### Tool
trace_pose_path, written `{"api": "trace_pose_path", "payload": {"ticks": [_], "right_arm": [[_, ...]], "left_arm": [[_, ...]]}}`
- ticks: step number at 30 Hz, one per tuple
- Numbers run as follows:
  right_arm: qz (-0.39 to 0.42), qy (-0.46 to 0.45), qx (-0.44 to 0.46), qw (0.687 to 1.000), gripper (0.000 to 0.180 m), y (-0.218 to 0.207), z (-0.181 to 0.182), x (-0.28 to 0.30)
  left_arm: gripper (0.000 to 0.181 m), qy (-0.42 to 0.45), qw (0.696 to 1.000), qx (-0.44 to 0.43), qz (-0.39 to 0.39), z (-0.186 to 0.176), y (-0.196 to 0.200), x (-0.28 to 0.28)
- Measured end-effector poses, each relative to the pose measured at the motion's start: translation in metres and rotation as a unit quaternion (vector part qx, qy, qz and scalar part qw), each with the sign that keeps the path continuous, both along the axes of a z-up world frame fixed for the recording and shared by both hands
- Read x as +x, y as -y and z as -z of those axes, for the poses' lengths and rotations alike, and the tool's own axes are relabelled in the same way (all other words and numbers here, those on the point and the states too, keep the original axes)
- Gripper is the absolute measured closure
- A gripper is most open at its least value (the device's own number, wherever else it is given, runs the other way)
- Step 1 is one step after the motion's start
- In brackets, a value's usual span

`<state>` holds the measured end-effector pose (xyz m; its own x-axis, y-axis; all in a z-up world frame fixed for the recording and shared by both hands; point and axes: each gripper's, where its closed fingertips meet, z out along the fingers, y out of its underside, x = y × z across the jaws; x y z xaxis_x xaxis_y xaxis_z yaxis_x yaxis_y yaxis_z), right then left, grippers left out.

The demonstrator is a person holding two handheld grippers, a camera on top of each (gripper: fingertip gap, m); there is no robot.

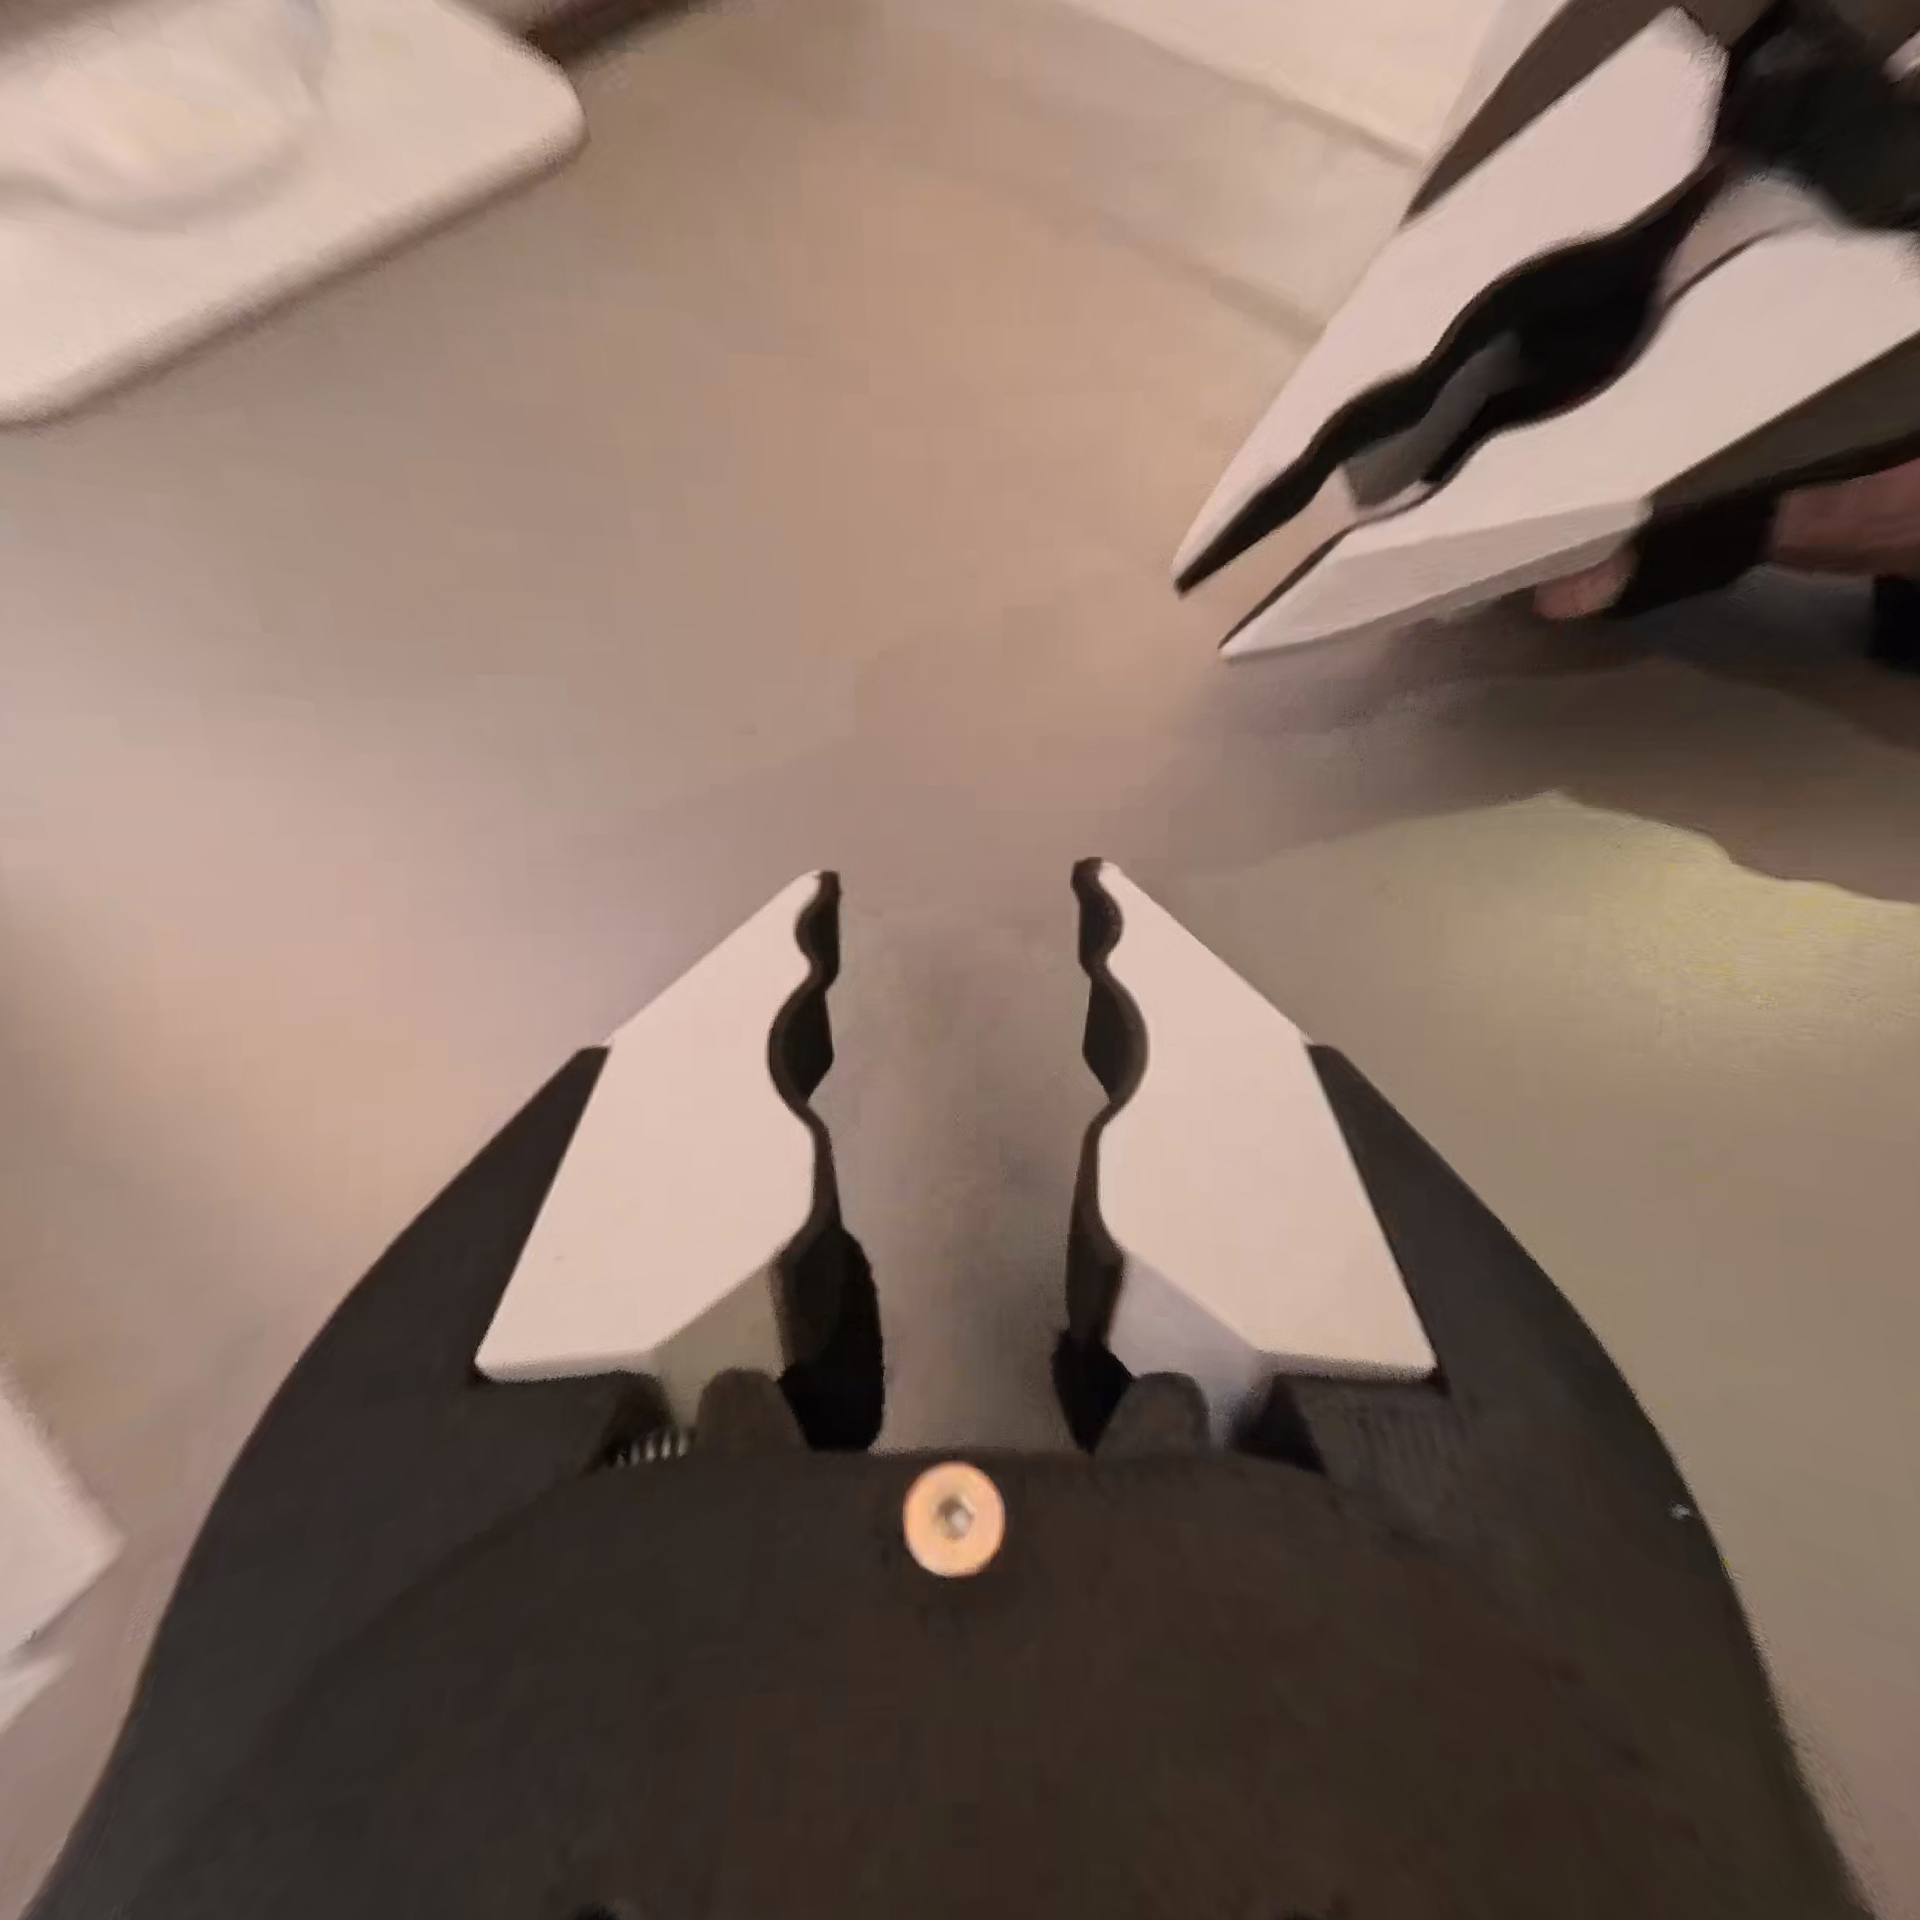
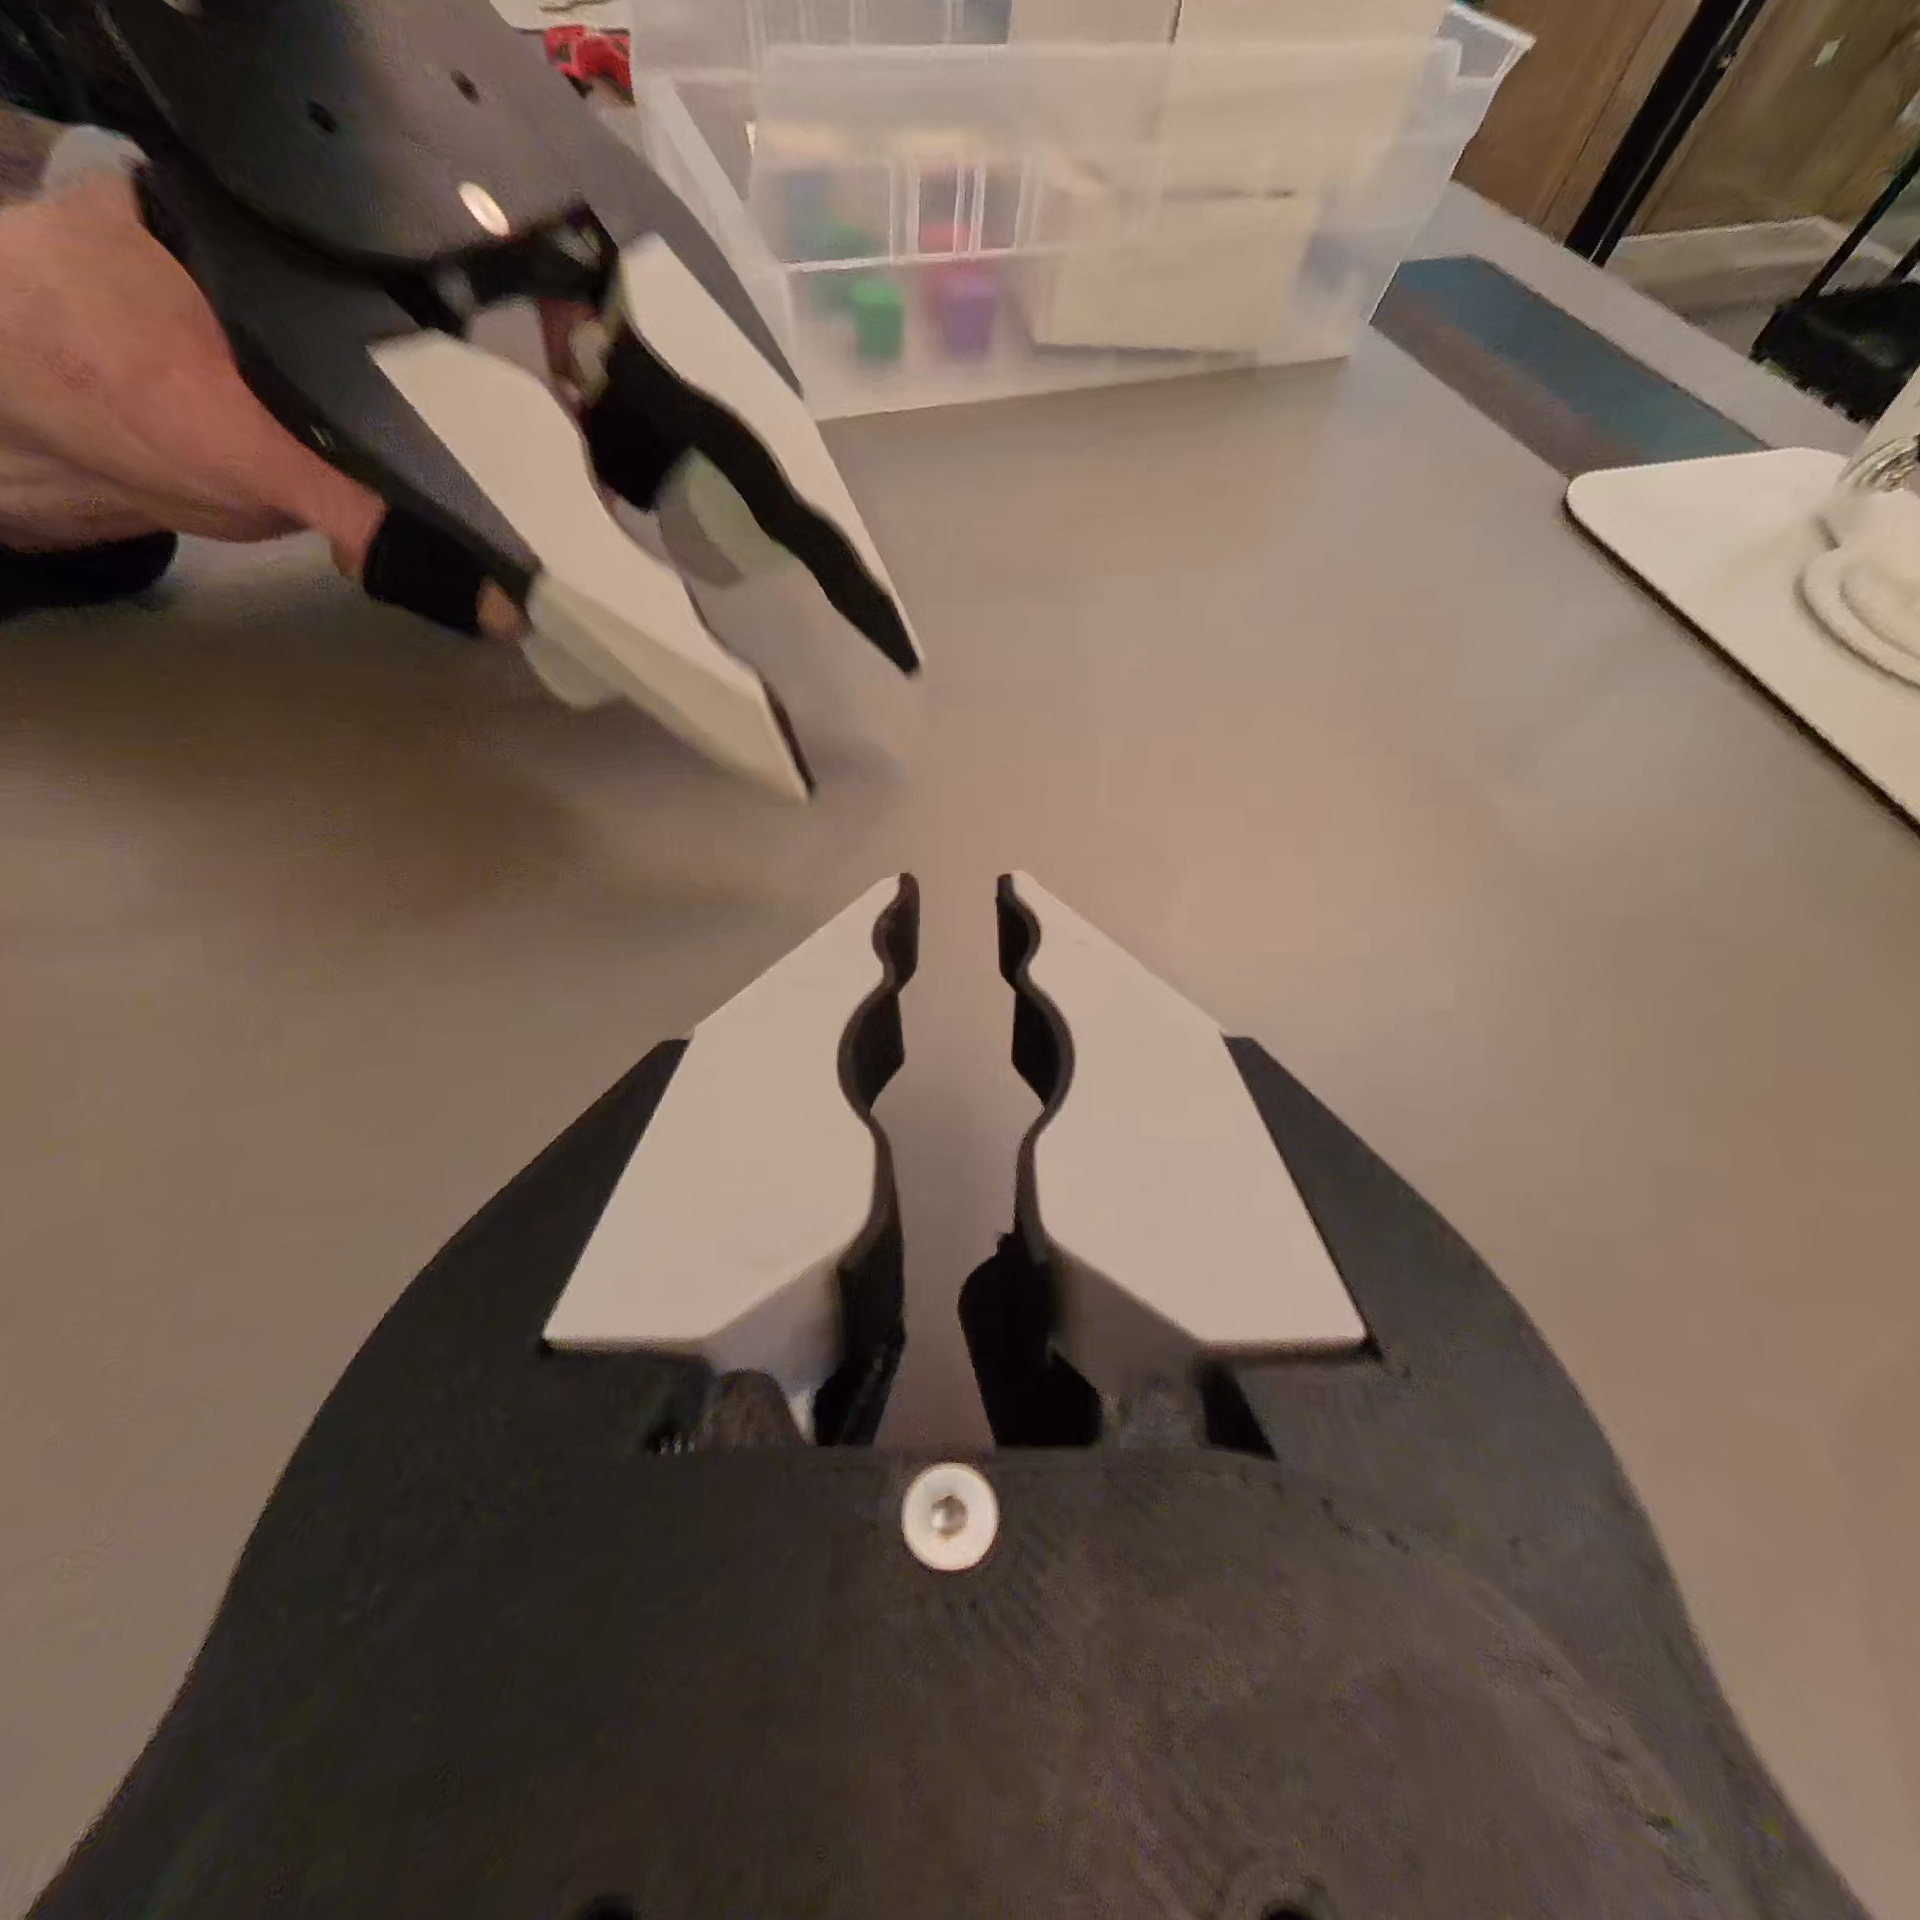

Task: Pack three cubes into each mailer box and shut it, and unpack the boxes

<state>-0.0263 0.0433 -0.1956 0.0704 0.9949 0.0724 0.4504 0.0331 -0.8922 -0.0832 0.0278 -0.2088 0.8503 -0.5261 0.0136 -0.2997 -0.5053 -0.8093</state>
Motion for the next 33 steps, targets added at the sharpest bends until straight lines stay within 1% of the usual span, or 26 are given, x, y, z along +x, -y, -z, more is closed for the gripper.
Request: {"api": "trace_pose_path", "payload": {"ticks": [1, 2, 3, 5, 6, 7, 8, 9, 11, 12, 14, 16, 18, 20, 23, 25, 27, 29, 31, 33], "right_arm": [[0.0, 0.003, -0.001, 1.0, 0.169, 0.0, 0.001, 0.001], [0.001, 0.003, 0.001, 1.0, 0.177, -0.001, 0.001, 0.002], [0.006, -0.002, 0.006, 1.0, 0.178, -0.004, -0.001, 0.004], [0.016, -0.016, 0.006, 1.0, 0.176, -0.008, -0.006, 0.008], [0.021, -0.021, 0.003, 1.0, 0.175, -0.01, -0.007, 0.01], [0.026, -0.023, 0.002, 0.999, 0.173, -0.012, -0.007, 0.011], [0.029, -0.022, 0.003, 0.999, 0.171, -0.013, -0.007, 0.013], [0.03, -0.021, 0.005, 0.999, 0.17, -0.014, -0.007, 0.014], [0.031, -0.022, 0.007, 0.999, 0.166, -0.016, -0.007, 0.015], [0.03, -0.023, 0.006, 0.999, 0.165, -0.016, -0.007, 0.015], [0.028, -0.023, 0.002, 0.999, 0.163, -0.016, -0.007, 0.015], [0.021, -0.024, 0.0, 0.999, 0.162, -0.015, -0.007, 0.015], [0.018, -0.025, -0.007, 0.999, 0.162, -0.015, -0.007, 0.015], [0.016, -0.026, -0.012, 0.999, 0.16, -0.015, -0.007, 0.016], [0.008, -0.024, -0.012, 1.0, 0.16, -0.012, -0.007, 0.015], [0.006, -0.02, -0.01, 1.0, 0.158, -0.011, -0.006, 0.015], [0.004, -0.016, -0.009, 1.0, 0.158, -0.011, -0.004, 0.015], [0.005, -0.016, -0.009, 1.0, 0.157, -0.011, -0.004, 0.015], [0.004, -0.017, -0.01, 1.0, 0.157, -0.011, -0.005, 0.015], [0.003, -0.013, -0.011, 1.0, 0.157, -0.01, -0.004, 0.014]], "left_arm": [[0.134, 0.0, 1.0, 0.026, 0.003, -0.016, 0.003, -0.007], [0.126, -0.006, 0.999, 0.05, 0.0, -0.032, 0.005, -0.017], [0.116, -0.011, 0.997, 0.079, 0.005, -0.051, 0.007, -0.027], [0.088, -0.035, 0.99, 0.139, 0.0, -0.093, 0.008, -0.056], [0.073, -0.059, 0.985, 0.164, -0.011, -0.111, 0.005, -0.077], [0.063, -0.091, 0.979, 0.179, -0.017, -0.127, 0.001, -0.097], [0.061, -0.125, 0.975, 0.184, -0.013, -0.138, -0.004, -0.118], [0.052, -0.155, 0.971, 0.181, -0.011, -0.147, -0.012, -0.139], [0.037, -0.201, 0.966, 0.16, 0.017, -0.156, -0.031, -0.173], [0.035, -0.227, 0.962, 0.149, 0.034, -0.158, -0.043, -0.189], [0.031, -0.273, 0.95, 0.122, 0.087, -0.154, -0.065, -0.214], [0.031, -0.316, 0.938, 0.047, 0.13, -0.133, -0.083, -0.241], [0.032, -0.34, 0.926, -0.014, 0.163, -0.11, -0.1, -0.266], [0.028, -0.36, 0.915, -0.062, 0.173, -0.091, -0.115, -0.291], [0.03, -0.348, 0.914, -0.082, 0.191, -0.077, -0.135, -0.307], [0.03, -0.335, 0.914, -0.099, 0.207, -0.064, -0.141, -0.31], [0.023, -0.353, 0.899, -0.141, 0.219, -0.041, -0.138, -0.32], [0.023, -0.363, 0.886, -0.175, 0.229, -0.023, -0.132, -0.326], [0.022, -0.368, 0.885, -0.163, 0.232, -0.018, -0.138, -0.328], [0.025, -0.352, 0.893, -0.159, 0.23, -0.019, -0.142, -0.325]]}}
